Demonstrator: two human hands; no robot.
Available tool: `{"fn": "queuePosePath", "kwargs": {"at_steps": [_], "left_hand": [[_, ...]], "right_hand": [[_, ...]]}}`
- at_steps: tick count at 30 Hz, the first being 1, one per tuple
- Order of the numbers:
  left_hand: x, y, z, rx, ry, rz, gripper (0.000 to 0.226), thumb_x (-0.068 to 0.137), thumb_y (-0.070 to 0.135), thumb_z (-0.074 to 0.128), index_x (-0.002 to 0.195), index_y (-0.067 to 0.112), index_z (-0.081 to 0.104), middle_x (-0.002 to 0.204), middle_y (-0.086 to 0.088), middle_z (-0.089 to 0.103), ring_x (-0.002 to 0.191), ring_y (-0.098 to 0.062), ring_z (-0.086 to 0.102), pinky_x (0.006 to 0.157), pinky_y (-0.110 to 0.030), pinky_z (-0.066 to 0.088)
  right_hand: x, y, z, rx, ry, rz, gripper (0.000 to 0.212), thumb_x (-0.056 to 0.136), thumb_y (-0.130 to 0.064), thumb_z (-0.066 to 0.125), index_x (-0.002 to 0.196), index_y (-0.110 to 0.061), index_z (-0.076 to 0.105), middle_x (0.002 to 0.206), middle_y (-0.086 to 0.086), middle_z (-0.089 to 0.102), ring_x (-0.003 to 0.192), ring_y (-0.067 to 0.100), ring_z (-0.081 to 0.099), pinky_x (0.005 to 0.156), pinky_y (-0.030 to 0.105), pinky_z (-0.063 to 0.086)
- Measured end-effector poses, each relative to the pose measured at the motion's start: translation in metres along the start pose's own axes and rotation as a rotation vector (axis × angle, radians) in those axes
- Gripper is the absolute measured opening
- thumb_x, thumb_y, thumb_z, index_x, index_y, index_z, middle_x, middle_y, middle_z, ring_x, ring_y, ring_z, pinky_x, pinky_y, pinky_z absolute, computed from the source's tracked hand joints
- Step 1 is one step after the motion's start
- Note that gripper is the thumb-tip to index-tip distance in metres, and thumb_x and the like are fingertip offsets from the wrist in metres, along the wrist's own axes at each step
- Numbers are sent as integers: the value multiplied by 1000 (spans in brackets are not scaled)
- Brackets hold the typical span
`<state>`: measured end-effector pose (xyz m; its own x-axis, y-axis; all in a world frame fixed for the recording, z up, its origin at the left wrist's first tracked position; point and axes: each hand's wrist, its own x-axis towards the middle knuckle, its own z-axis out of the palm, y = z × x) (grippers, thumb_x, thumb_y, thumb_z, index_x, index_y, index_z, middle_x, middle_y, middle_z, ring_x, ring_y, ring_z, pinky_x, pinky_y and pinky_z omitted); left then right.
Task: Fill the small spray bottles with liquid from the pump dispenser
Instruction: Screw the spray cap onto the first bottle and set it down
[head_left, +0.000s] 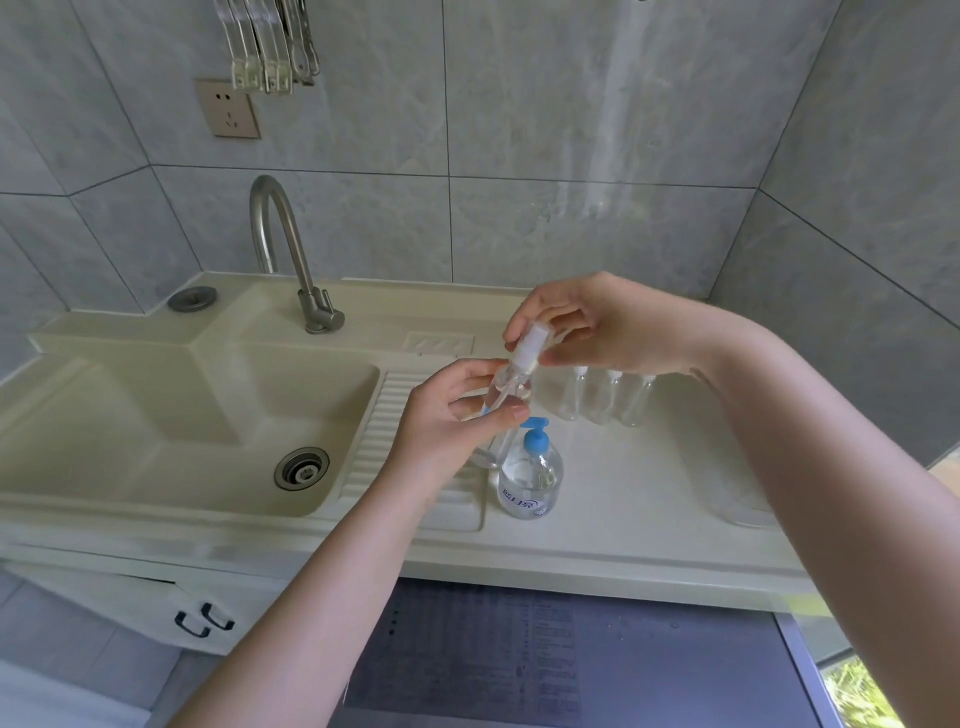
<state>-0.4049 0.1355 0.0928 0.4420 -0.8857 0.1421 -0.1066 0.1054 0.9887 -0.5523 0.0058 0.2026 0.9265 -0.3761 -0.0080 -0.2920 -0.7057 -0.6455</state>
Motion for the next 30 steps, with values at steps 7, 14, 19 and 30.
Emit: {"fn": "queuePosePath", "kwargs": {"at_steps": [7, 14, 19, 30], "left_hand": [[1, 3, -1, 21, -42, -8, 43, 72, 4, 84, 109, 21, 70, 106, 8, 74, 99, -13, 71, 90, -29, 53], [2, 1, 6, 100, 42, 52, 47, 66, 17, 87, 107, 35, 71, 110, 9, 72, 101, -13, 70, 98, -45, 52], [3, 1, 10, 102, 69, 36, 48, 68, 16, 88, 108, 35, 71, 111, 10, 72, 100, -11, 70, 98, -45, 52], [2, 3, 16, 154, 81, 49, 46, 68, 19, 89, 106, 36, 69, 109, 13, 71, 100, -7, 68, 96, -41, 53]], "right_hand": [[-2, -24, -13, -218, -74, 123, 17, 92, -25, 70, 103, -36, 70, 96, -18, 72, 72, -14, 63, 54, 9, 49], [10, -32, 8, -563, 155, 427, 77, 88, -78, 43, 56, -12, 67, 40, -5, 59, 49, 14, 64, 51, 25, 41], [8, -22, 3, -393, 287, 435, 91, 76, -94, 19, 84, -21, 73, 78, -2, 74, 75, 19, 69, 75, 36, 53], [-2, -13, 5, -155, 283, 268, 32, 78, -52, 79, 70, -21, 75, 66, -6, 74, 61, 6, 70, 66, 24, 58]]}}
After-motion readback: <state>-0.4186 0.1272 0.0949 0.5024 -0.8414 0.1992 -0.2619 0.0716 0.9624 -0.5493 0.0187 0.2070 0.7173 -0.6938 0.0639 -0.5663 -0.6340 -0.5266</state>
